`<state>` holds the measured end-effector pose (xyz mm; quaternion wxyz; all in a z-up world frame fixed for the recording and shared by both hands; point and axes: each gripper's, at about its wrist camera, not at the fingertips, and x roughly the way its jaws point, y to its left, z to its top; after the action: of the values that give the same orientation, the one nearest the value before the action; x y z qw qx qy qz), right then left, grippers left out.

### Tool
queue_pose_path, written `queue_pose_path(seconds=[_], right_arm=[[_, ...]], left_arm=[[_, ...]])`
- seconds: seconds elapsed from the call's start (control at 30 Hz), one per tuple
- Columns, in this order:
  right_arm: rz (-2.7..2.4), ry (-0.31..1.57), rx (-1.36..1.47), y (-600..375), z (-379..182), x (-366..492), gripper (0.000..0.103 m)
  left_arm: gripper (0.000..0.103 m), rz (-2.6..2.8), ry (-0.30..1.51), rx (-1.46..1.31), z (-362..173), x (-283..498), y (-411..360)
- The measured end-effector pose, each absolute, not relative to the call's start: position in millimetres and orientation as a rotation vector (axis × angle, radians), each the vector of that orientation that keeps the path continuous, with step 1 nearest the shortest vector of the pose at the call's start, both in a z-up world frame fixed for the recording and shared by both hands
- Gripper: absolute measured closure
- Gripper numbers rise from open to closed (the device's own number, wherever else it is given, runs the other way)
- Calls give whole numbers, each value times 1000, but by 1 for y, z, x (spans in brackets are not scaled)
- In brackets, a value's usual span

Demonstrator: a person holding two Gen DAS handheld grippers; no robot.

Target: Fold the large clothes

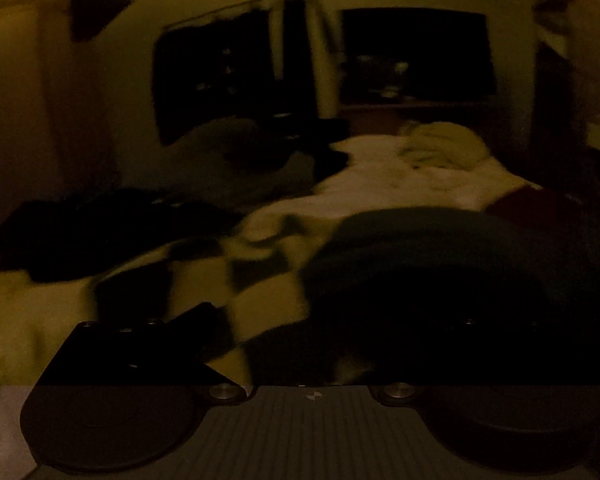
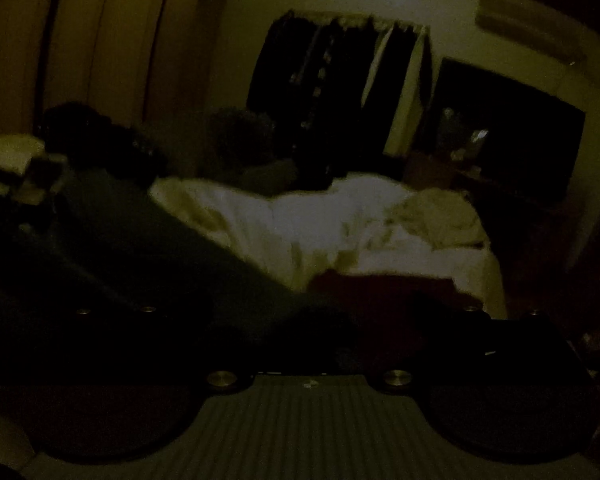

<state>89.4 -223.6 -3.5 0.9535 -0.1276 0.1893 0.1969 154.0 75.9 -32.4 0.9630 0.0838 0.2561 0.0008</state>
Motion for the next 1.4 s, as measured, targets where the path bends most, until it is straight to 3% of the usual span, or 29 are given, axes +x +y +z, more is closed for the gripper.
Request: queue_pose_path(seconds=[0.23, 0.3, 0.33, 0.37, 0.57, 0.63, 0.97, 1.23, 1.4], right_arm=[[597, 589, 90, -241, -22, 130, 28], [590, 651, 193, -242, -35, 145, 68], [618, 681, 262, -243, -41, 152, 75], [639, 702, 319, -245, -48, 154, 78], [650, 554, 373, -260, -31, 124, 87], [660, 460, 407, -271, -7, 111, 88], [784, -61, 428, -330, 134, -34, 90], [880, -351, 480, -396, 209, -120, 91], [915, -463, 466, -401, 245, -124, 91]], left_arm=[[0, -76, 518, 184, -48, 203, 62], [3, -116, 541, 88, -54, 210, 68], [19, -118, 538, 62, -55, 211, 71], [21, -112, 529, 42, -55, 210, 72], [31, -137, 375, -73, -17, 172, 75], [41, -156, 296, -66, 10, 153, 68], [40, -162, -200, 38, 147, 7, 20], [40, -99, -436, 46, 230, -78, 15], [40, -44, -456, 49, 251, -77, 9]])
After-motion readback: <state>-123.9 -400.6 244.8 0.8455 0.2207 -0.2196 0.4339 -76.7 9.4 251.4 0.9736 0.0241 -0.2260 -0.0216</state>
